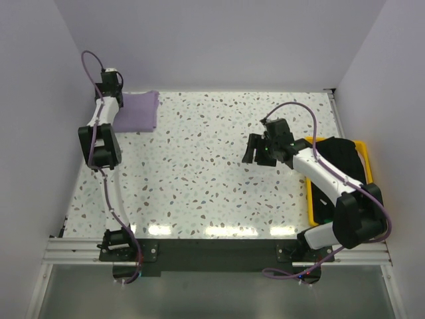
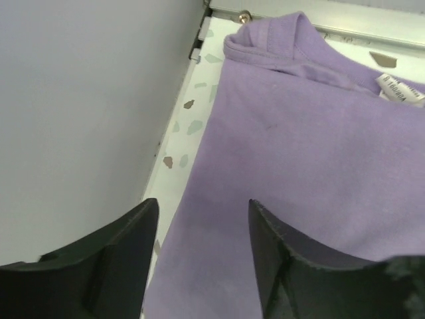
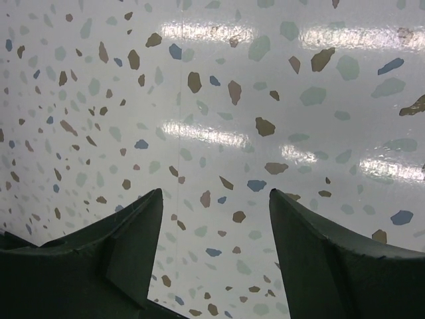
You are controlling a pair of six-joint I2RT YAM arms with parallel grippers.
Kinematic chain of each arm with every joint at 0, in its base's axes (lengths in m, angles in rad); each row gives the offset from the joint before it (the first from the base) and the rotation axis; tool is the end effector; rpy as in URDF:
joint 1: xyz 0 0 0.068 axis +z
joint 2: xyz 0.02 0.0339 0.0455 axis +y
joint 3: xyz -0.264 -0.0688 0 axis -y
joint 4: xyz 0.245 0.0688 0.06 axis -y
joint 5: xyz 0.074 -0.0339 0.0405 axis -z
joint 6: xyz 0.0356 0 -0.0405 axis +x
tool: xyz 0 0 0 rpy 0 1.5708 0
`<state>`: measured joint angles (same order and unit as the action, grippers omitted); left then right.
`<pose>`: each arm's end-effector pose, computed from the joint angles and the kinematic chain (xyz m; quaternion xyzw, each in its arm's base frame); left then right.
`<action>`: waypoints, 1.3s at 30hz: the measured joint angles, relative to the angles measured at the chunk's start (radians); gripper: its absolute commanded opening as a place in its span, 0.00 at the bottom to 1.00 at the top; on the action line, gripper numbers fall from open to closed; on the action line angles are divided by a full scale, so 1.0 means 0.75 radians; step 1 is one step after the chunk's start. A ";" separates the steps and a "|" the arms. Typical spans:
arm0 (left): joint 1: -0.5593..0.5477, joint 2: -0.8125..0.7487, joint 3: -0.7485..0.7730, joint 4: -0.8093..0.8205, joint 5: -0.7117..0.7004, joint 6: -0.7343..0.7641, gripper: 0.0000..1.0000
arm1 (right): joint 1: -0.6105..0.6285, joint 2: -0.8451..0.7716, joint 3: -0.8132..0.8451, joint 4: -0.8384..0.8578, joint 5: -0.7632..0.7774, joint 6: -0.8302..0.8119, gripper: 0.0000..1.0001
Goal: Fold and stack the t-shirts
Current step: Neatly place the folded tshirt to the corner, then reset both grippers
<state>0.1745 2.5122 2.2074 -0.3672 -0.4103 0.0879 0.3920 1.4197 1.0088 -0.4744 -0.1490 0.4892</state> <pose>0.5575 0.1127 0.1862 -0.1266 0.8772 0.2376 0.3977 0.2733 0.1187 0.2471 0.0206 0.9393 0.2063 0.2732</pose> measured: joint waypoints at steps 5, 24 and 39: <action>-0.051 -0.305 -0.299 0.061 -0.034 -0.080 0.68 | 0.001 -0.013 -0.005 0.024 0.000 0.000 0.72; -0.681 -1.639 -1.600 0.161 0.188 -0.579 0.80 | 0.001 -0.326 -0.082 0.013 0.122 -0.002 0.77; -0.760 -2.129 -1.877 0.045 0.547 -0.616 0.87 | 0.001 -0.483 -0.212 -0.074 0.350 0.040 0.76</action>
<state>-0.3958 0.9154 0.7998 -0.3332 -0.0002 -0.3740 0.3927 1.0573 0.8497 -0.5297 0.1139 0.5194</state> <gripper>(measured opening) 0.862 0.764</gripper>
